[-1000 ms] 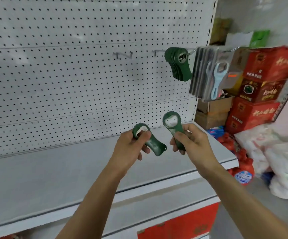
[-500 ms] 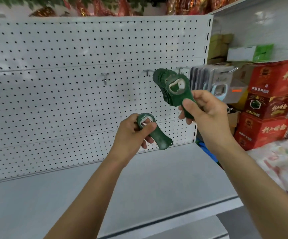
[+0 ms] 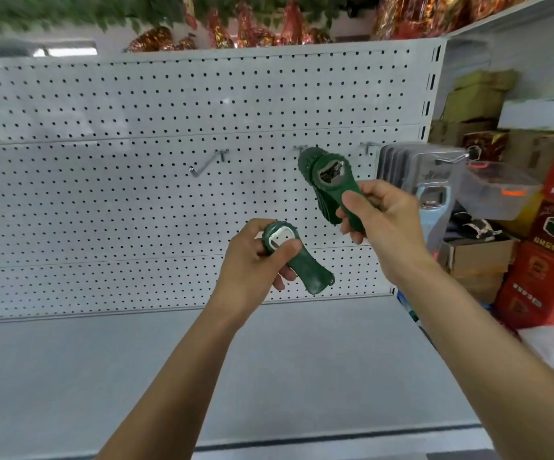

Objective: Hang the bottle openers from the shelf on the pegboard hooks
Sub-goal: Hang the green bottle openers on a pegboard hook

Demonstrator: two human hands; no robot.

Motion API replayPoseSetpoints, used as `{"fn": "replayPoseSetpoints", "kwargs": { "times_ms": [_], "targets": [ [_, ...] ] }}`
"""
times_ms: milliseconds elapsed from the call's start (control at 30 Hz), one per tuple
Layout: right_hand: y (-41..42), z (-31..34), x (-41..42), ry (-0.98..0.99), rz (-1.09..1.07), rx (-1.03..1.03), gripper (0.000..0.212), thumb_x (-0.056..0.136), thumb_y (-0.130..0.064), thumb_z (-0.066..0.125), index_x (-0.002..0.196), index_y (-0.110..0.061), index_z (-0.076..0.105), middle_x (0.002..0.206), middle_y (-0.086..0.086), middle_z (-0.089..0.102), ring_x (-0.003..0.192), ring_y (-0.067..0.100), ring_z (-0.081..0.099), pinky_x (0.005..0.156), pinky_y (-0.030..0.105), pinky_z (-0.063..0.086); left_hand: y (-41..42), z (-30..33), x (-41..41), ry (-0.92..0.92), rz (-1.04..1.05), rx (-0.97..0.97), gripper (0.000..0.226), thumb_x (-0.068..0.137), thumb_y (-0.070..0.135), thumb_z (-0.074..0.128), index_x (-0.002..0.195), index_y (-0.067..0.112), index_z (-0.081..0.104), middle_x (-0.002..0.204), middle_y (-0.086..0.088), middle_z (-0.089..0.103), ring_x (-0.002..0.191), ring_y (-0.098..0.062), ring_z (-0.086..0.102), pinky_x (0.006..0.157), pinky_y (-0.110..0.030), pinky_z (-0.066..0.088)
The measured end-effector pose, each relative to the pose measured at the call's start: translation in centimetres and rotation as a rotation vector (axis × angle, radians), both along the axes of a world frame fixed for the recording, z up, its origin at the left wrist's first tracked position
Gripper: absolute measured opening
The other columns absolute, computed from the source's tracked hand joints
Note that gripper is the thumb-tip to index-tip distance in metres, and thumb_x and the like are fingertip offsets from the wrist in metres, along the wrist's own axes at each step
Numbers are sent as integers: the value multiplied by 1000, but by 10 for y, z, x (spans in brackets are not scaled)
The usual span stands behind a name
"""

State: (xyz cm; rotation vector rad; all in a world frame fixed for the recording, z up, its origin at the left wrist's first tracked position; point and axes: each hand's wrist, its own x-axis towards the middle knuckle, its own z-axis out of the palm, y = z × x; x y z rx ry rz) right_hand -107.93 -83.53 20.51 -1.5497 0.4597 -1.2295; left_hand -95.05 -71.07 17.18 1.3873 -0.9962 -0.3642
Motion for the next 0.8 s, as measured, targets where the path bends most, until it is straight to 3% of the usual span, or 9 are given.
{"fn": "replayPoseSetpoints", "kwargs": {
  "times_ms": [167, 400, 633, 800],
  "targets": [
    [-11, -2, 12, 26, 11, 1, 7, 92, -6, 59, 89, -10, 64, 65, 7, 64, 52, 17, 54, 43, 15, 39, 4, 2, -3, -10, 41, -6, 20, 89, 14, 68, 106, 12, 57, 78, -11, 73, 55, -19, 64, 50, -29, 52],
    [-22, -6, 21, 58, -17, -7, 6, 92, -10, 60, 88, -10, 65, 69, 8, 65, 51, 14, 55, 44, 15, 40, 5, 5, -5, -22, 81, -1, 20, 89, 15, 68, 106, 12, 57, 77, -9, 73, 56, -19, 64, 53, -31, 54],
    [-22, -20, 17, 147, -27, 31, 5, 92, -15, 60, 93, -11, 62, 71, 5, 67, 56, 15, 60, 47, 27, 44, 2, 2, -14, -24, 87, -1, 22, 89, 17, 68, 107, 13, 57, 75, -9, 73, 55, -19, 65, 52, -29, 54],
    [-4, -44, 6, 188, 40, 214, 15, 95, -18, 55, 102, -7, 63, 77, 5, 70, 65, 17, 62, 52, 28, 48, 2, -3, -18, -16, 92, -4, 19, 89, 16, 68, 105, 16, 57, 77, -10, 72, 56, -20, 65, 51, -29, 54]
  ]
}}
